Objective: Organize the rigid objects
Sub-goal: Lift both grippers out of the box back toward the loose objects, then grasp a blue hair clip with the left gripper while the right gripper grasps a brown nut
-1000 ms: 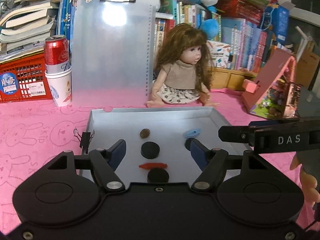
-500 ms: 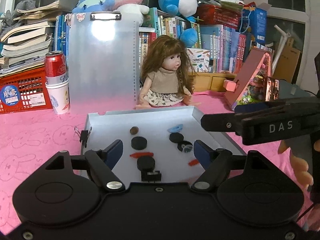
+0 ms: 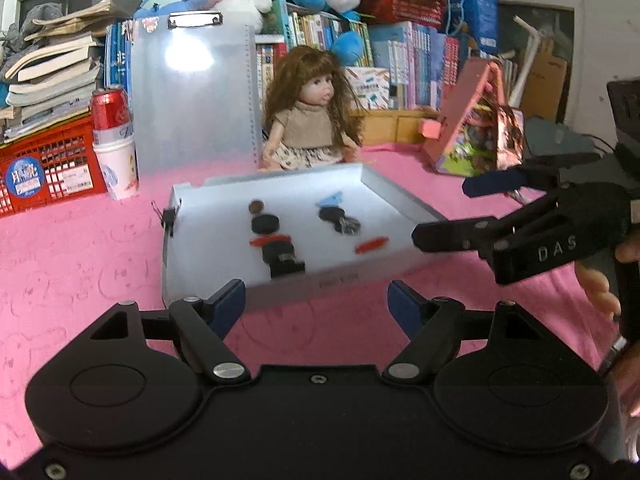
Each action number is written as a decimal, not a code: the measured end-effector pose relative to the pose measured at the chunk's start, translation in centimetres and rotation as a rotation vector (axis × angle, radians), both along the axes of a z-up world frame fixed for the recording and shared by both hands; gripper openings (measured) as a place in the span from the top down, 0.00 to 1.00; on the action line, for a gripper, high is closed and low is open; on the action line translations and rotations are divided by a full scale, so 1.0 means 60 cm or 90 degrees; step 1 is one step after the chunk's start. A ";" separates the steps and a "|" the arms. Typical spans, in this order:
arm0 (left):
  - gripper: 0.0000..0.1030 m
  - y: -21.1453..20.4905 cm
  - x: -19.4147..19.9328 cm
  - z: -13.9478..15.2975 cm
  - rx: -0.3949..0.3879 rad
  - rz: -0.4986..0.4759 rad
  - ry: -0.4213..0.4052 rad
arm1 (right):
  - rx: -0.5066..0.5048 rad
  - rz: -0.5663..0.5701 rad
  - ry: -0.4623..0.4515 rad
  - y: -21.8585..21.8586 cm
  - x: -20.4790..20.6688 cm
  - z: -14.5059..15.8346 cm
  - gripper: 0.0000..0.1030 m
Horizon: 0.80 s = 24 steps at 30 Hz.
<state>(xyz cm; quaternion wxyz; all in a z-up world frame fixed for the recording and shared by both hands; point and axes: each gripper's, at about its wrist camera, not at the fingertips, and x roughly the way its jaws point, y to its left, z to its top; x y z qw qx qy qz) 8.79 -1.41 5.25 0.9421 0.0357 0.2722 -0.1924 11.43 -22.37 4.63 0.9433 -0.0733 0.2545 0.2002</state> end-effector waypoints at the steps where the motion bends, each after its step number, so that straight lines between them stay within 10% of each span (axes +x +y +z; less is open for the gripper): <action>1: 0.25 0.000 -0.008 -0.005 0.000 -0.005 0.007 | -0.001 0.000 0.003 -0.004 -0.005 -0.003 0.02; 15: 0.31 -0.041 -0.110 -0.063 0.043 -0.122 0.034 | -0.019 0.010 0.042 -0.012 -0.039 -0.043 0.03; 21: 0.65 -0.049 -0.098 -0.079 0.043 -0.124 0.066 | -0.026 0.041 0.059 -0.001 -0.055 -0.056 0.07; 24: 0.65 -0.047 -0.095 -0.080 0.042 -0.121 0.070 | -0.033 0.062 0.067 0.006 -0.062 -0.063 0.09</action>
